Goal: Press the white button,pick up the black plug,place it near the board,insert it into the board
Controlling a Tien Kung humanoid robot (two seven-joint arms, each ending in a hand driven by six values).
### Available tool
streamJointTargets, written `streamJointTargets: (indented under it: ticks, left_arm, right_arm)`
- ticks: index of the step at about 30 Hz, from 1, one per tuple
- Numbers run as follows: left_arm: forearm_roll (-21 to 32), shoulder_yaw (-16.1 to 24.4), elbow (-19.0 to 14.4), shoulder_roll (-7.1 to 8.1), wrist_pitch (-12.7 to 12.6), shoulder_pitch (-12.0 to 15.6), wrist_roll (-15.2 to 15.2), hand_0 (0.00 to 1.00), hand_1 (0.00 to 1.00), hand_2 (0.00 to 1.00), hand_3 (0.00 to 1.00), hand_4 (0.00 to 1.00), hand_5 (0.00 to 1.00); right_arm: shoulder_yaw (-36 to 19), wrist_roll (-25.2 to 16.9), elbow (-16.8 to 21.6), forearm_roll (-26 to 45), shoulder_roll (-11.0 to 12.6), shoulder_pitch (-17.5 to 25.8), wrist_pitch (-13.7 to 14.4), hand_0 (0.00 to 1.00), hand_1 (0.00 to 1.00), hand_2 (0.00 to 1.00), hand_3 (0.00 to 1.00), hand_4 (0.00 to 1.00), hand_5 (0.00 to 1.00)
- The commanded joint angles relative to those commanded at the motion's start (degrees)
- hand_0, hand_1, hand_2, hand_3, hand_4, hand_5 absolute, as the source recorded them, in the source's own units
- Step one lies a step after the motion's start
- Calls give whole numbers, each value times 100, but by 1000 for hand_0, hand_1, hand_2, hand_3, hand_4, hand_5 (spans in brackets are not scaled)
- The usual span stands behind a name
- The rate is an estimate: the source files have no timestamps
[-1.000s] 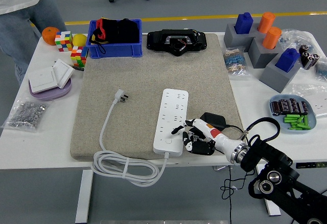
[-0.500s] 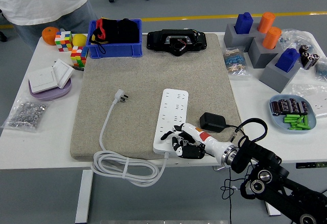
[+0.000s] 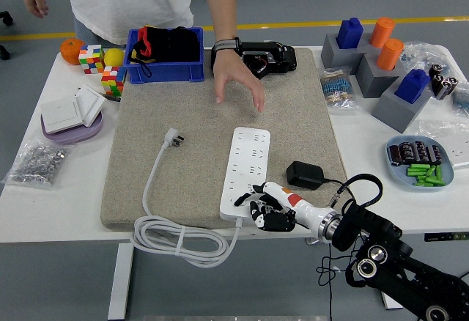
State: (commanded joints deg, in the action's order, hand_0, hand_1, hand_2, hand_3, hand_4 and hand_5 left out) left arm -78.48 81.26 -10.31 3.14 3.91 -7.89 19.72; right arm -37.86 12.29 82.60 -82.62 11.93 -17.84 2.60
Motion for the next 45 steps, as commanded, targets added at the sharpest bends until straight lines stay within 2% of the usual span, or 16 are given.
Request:
streamJointTargets:
  ticks: [12,23,45]
  left_arm:
    - [-4,-2,0,-3,0,-2,1,774,709,668,736,661,536]
    - [5,-15,0,-8,1,0,-1,773,710,668,737,661,536]
    - [8,-18,0,-8,0,-7,-5,774,710,668,737,661,537]
  right_arm:
    - [-119,-87,-55,-165,5,-2,29,2,2,137,640,223,2]
    - [-129,-106,-164,-387,45,31,-70,2,2,136,629,222,2]
    - [33,-199,72,-1003,121,13,-3,2,2,135,623,217,2]
